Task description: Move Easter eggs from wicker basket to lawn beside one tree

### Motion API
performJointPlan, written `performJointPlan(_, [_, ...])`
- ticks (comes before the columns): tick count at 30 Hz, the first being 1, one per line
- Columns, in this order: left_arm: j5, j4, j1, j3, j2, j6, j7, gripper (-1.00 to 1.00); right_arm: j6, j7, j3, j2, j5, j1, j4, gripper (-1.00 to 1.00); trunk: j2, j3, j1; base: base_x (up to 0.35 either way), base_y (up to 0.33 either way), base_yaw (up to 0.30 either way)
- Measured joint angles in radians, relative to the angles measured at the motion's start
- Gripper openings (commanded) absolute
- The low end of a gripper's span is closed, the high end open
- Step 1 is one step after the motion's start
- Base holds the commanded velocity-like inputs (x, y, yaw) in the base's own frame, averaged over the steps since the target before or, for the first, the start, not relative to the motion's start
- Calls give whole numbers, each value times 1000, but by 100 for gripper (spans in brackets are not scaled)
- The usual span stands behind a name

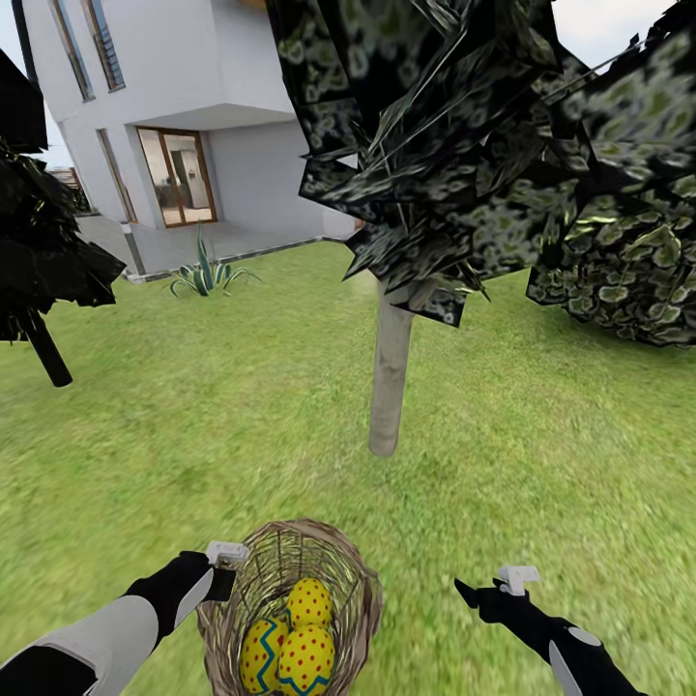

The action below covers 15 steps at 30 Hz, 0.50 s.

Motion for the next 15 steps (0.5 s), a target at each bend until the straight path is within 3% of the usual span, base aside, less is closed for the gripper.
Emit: performJointPlan(15, [0, 0, 0, 1, 0, 0, 0, -100, 1, -3, 1, 1, -4, 0, 2, 100, -105, -47, 58, 0, 0, 0])
